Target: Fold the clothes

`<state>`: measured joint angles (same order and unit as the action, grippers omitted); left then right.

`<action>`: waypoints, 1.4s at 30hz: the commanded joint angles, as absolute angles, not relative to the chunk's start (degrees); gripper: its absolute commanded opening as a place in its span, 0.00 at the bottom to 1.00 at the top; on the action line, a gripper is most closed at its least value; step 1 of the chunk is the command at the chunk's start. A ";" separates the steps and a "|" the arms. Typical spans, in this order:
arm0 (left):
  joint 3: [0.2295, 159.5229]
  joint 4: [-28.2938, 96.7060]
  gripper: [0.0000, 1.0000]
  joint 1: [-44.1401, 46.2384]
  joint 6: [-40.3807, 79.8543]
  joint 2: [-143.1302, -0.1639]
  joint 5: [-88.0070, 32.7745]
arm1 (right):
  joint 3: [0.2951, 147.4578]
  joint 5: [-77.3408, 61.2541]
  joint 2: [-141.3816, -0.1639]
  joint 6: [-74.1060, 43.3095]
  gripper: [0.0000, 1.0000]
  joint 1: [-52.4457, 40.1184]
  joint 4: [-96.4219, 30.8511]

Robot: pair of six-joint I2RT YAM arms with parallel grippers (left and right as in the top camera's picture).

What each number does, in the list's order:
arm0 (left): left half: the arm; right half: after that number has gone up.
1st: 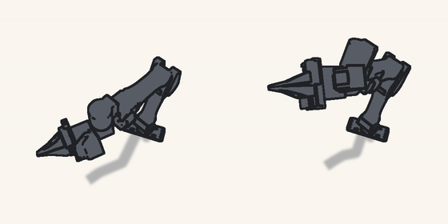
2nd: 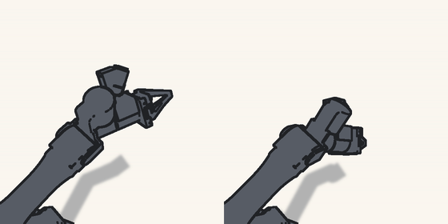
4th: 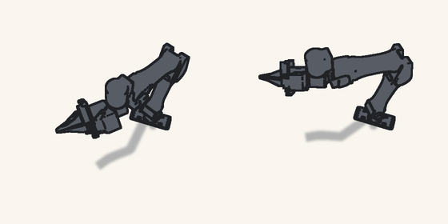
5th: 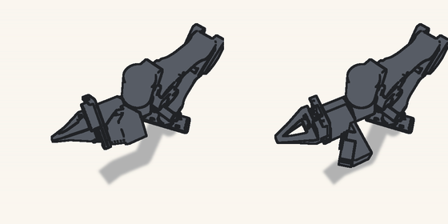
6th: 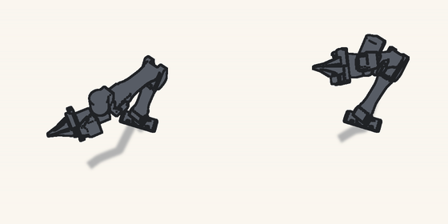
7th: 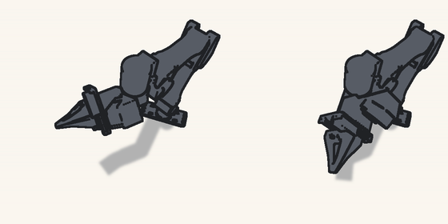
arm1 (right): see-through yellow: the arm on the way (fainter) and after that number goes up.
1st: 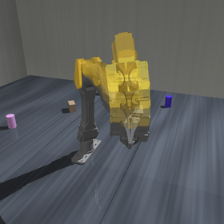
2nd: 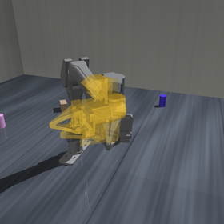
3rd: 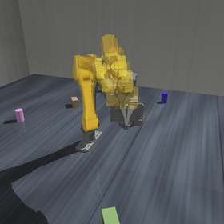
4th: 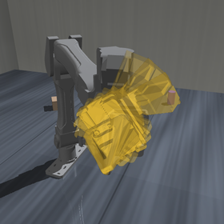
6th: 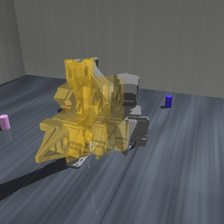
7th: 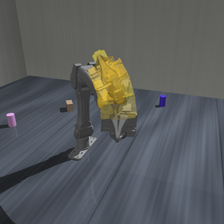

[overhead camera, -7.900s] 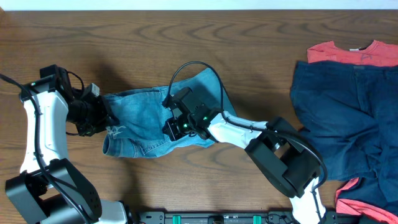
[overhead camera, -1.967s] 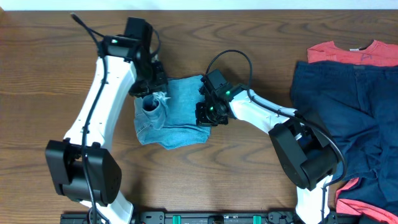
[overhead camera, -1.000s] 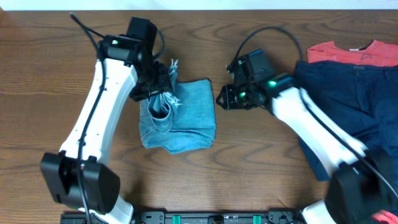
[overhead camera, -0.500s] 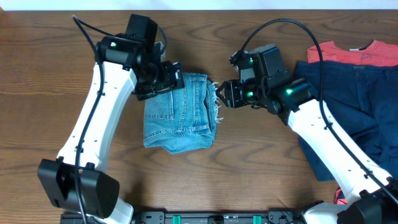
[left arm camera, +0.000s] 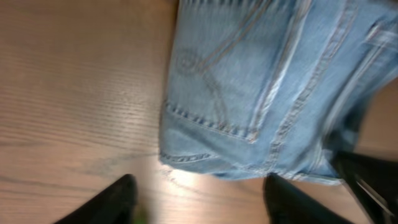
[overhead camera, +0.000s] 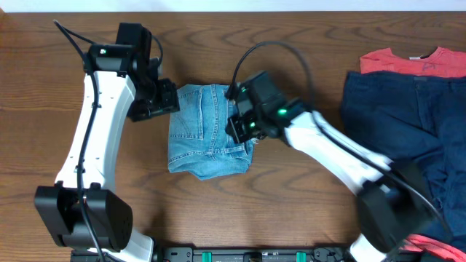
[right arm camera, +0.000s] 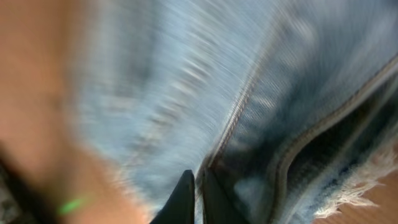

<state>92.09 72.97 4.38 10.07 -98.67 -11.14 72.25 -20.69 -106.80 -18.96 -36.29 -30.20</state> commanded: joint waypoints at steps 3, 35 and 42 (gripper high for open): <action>84.95 71.35 0.74 4.40 5.58 -98.54 -14.68 | 72.31 -13.37 -115.92 -32.62 0.04 -33.34 -36.36; 61.93 58.33 0.14 1.04 9.34 -96.40 -16.08 | 72.47 -19.35 -106.83 -19.25 0.08 -28.97 -44.16; 73.43 52.88 0.14 1.10 8.64 -90.39 -25.50 | 72.47 -24.88 -91.46 -17.41 0.14 -28.40 -27.29</action>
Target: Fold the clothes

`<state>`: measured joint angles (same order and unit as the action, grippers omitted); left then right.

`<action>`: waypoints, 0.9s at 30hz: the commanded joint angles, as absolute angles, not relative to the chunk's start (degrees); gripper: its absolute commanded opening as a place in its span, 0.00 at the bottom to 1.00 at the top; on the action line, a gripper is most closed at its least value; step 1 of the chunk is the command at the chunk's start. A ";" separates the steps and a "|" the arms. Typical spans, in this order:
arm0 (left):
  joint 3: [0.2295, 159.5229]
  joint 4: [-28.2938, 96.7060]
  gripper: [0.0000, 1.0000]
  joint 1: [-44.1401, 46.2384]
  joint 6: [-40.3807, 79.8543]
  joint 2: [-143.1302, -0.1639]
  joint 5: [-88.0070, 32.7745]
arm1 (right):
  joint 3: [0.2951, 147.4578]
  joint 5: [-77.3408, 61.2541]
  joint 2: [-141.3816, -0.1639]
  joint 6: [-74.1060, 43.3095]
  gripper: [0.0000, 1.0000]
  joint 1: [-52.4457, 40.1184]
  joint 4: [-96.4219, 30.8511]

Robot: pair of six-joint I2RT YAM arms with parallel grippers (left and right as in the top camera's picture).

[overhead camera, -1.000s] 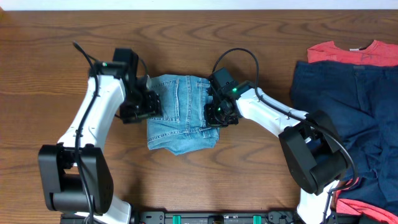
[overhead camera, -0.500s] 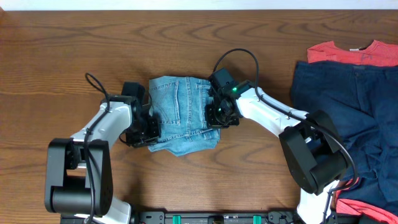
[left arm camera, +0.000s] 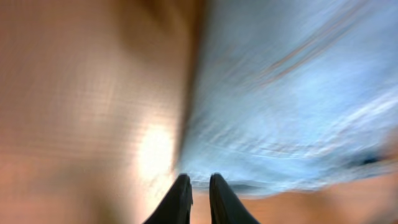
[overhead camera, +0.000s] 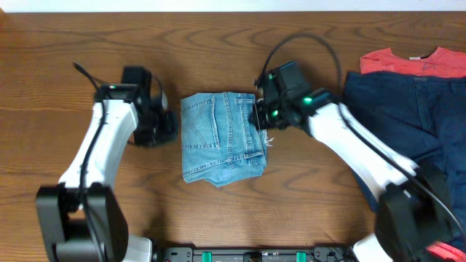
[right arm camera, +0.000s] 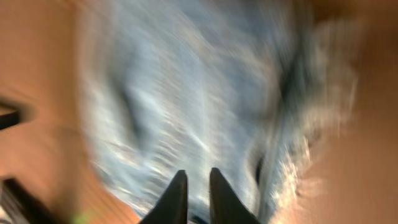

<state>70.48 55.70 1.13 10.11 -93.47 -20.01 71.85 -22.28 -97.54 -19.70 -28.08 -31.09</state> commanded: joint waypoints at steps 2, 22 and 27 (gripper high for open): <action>73.36 47.05 0.13 1.10 8.67 -89.80 -27.14 | 72.47 -24.84 -90.26 -17.58 0.15 -28.86 -21.87; 70.39 29.39 0.12 4.60 12.75 -117.23 -31.90 | 72.42 -15.66 -122.39 -24.80 0.09 -26.02 -14.94; 70.46 29.71 0.14 3.27 12.73 -116.29 -32.91 | 72.42 -23.00 -121.14 -20.67 0.13 -23.92 -16.86</action>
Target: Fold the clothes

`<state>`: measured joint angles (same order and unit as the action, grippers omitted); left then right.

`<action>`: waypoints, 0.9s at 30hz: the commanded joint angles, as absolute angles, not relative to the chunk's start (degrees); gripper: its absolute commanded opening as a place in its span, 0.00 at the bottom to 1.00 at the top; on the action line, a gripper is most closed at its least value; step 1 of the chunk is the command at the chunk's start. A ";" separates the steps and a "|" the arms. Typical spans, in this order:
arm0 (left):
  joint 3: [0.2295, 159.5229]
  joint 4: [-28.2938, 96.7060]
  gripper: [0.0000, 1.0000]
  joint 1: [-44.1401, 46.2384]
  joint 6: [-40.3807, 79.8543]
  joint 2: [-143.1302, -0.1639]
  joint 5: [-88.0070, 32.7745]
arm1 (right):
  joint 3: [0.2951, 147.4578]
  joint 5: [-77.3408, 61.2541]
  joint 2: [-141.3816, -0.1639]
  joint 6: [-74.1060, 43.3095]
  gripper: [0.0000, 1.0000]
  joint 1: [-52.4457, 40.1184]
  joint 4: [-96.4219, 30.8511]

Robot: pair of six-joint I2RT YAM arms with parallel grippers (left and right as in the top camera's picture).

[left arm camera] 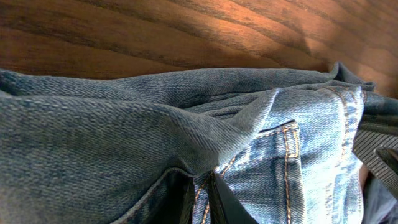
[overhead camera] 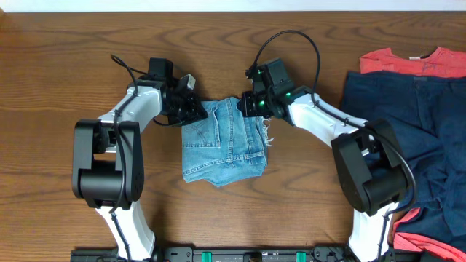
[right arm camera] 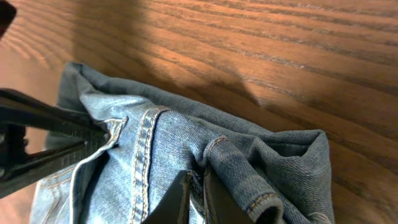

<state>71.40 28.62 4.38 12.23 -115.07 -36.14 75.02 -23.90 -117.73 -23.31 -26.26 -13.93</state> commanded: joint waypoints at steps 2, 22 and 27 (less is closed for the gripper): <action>70.67 30.85 0.17 2.42 12.73 -114.34 -35.31 | 72.42 -27.05 -118.74 -19.29 0.15 -23.42 -18.31; 68.27 32.80 0.27 11.16 12.10 -104.64 -32.88 | 68.20 -32.71 -105.95 -14.59 0.15 -31.35 -46.63; 68.18 31.99 0.27 13.26 12.12 -110.39 -30.39 | 64.36 -29.39 -111.33 -20.18 0.13 -32.32 -46.00</action>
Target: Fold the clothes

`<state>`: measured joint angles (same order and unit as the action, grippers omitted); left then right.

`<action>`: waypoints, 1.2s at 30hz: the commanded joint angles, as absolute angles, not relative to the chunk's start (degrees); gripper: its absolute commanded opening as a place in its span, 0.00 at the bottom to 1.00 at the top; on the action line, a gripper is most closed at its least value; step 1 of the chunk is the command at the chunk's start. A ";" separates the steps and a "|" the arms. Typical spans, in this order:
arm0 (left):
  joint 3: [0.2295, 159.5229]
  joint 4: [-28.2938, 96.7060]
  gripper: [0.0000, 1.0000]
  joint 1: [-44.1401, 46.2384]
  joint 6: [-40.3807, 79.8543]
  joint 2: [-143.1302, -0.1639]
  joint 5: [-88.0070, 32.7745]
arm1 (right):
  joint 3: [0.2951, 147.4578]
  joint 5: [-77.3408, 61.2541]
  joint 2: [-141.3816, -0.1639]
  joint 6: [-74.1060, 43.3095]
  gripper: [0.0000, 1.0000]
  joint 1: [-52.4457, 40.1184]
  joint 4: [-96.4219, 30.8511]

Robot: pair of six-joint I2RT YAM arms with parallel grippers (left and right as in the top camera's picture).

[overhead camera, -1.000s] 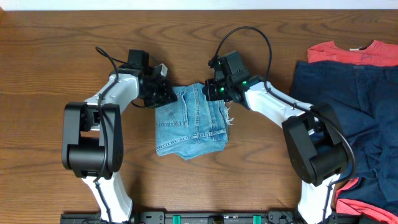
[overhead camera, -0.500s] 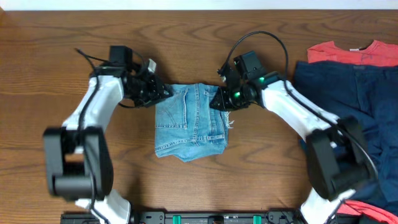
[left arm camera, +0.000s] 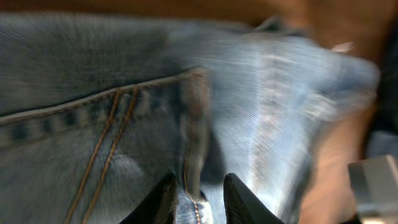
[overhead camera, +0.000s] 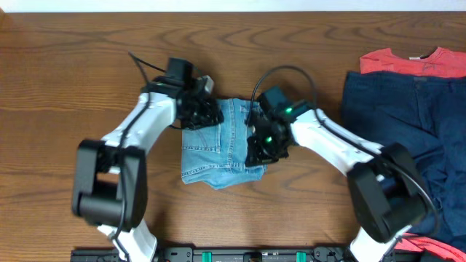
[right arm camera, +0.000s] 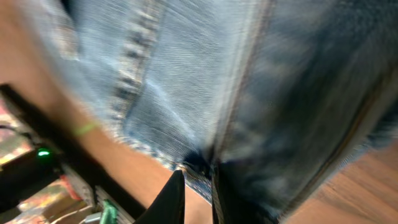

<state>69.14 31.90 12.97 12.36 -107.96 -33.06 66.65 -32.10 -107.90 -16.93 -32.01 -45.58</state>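
Folded light-blue denim shorts (overhead camera: 218, 149) lie mid-table in the overhead view. My left gripper (overhead camera: 206, 114) sits at their far left corner. In the left wrist view, the left gripper (left arm camera: 199, 202) has a stitched denim fold (left arm camera: 193, 208) between its slightly parted fingers. My right gripper (overhead camera: 261, 149) is over the shorts' right edge, toward the front. In the blurred right wrist view, the right gripper (right arm camera: 196, 193) is shut on a frayed denim edge (right arm camera: 199, 171).
At the right, a dark navy garment (overhead camera: 400, 109) lies spread over a red shirt (overhead camera: 411, 62), and more red cloth (overhead camera: 437, 247) shows at the front right corner. Bare wooden table (overhead camera: 73, 73) stretches to the left. A black rail (overhead camera: 240, 255) runs along the front edge.
My right gripper has moved from the shorts' far right corner toward the front, along their right edge. The left gripper has shifted slightly right onto the denim, its fingers a little wider apart.
First my left gripper stood open beside the shorts' left side and the right was shut on their right side. Then the shorts lay further right with both grippers shut beside them. Then both pinched the far corners. Now the right one is nearer the front.
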 commanded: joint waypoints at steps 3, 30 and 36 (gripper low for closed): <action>68.25 32.01 0.29 13.02 12.14 -110.85 -30.94 | 63.72 -29.39 -114.39 -22.11 0.10 -31.77 -46.70; 57.78 55.64 0.36 5.26 14.70 -92.86 -34.81 | 63.86 -27.88 -83.55 -11.35 0.31 -29.04 -34.22; 42.06 37.87 0.09 5.17 30.44 -92.99 -33.06 | 63.86 -25.19 -83.57 -13.26 0.31 -29.04 -33.95</action>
